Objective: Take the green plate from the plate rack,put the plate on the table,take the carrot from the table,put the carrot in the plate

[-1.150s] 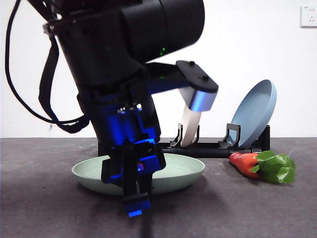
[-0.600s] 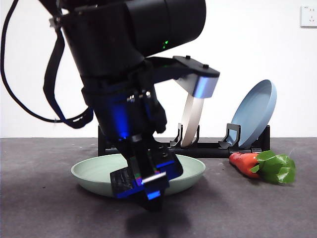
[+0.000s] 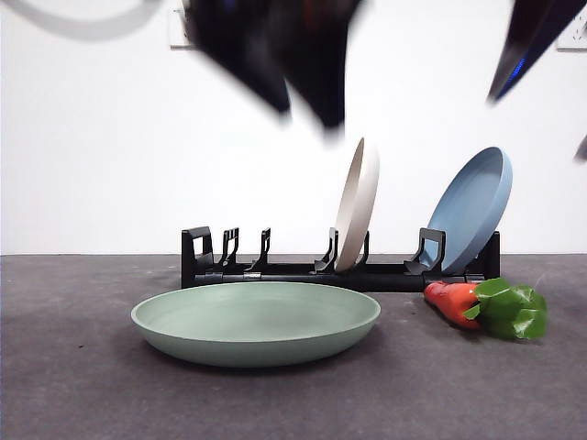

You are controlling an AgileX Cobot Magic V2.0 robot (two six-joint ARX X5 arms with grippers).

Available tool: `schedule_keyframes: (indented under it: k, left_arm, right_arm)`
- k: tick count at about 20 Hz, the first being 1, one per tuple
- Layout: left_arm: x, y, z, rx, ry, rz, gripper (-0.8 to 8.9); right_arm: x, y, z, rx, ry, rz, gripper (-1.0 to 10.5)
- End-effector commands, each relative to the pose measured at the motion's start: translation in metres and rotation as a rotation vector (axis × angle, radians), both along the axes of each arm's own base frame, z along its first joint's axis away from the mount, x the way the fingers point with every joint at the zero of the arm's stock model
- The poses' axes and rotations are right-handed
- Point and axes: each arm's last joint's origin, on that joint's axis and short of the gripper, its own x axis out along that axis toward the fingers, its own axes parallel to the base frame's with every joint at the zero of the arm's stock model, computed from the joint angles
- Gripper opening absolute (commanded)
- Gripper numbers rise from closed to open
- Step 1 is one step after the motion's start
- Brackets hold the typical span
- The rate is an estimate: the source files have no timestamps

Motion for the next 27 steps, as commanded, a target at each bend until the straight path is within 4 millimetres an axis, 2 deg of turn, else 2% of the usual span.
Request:
schedule_keyframes:
  k: [1, 3, 5, 7, 9, 11, 14, 17, 19, 21, 24, 27]
  left_arm:
    - [-0.011, 0.02, 0.04, -0.156, -0.007, 0.064, 3.52]
    - [-0.025, 0.043, 0.079, -0.29, -0.048, 0.079, 3.51]
    - [-0.039, 0.067, 0.106, -0.381, -0.08, 0.085, 3.51]
    - [-0.051, 0.09, 0.123, -0.438, -0.094, 0.092, 3.5]
    - [-0.061, 0.108, 0.132, -0.488, -0.103, 0.098, 3.5]
    - [-0.068, 0.12, 0.136, -0.509, -0.11, 0.098, 3.5]
    - [-0.073, 0.13, 0.136, -0.523, -0.087, 0.118, 3.5]
    - [-0.074, 0.131, 0.134, -0.507, -0.072, 0.124, 3.5]
    - [-0.074, 0.131, 0.134, -0.505, -0.072, 0.124, 3.5]
    - [-0.074, 0.131, 0.134, -0.504, -0.072, 0.125, 3.5]
    - [-0.074, 0.131, 0.134, -0.504, -0.072, 0.125, 3.5]
    - [-0.074, 0.131, 0.134, -0.503, -0.072, 0.125, 3.5]
  right_arm:
    - [0.019, 0.01, -0.016, -0.038, 0.035, -0.021, 6.6]
    - [0.037, 0.022, -0.033, -0.084, 0.037, -0.037, 6.6]
    - [0.052, 0.031, -0.049, -0.115, 0.035, -0.059, 6.6]
    - [0.063, 0.037, -0.064, -0.143, 0.046, -0.077, 6.6]
    - [0.071, 0.043, -0.079, -0.189, 0.058, -0.088, 6.5]
    - [0.078, 0.047, -0.092, -0.205, 0.071, -0.093, 6.0]
    - [0.085, 0.053, -0.106, -0.213, 0.085, -0.112, 5.9]
    - [0.088, 0.057, -0.116, -0.214, 0.105, -0.117, 5.7]
    - [0.089, 0.057, -0.123, -0.219, 0.127, -0.122, 4.7]
    - [0.09, 0.058, -0.127, -0.221, 0.141, -0.127, 4.5]
    - [0.09, 0.058, -0.127, -0.219, 0.14, -0.128, 2.2]
    - [0.09, 0.058, -0.127, -0.219, 0.142, -0.127, 1.0]
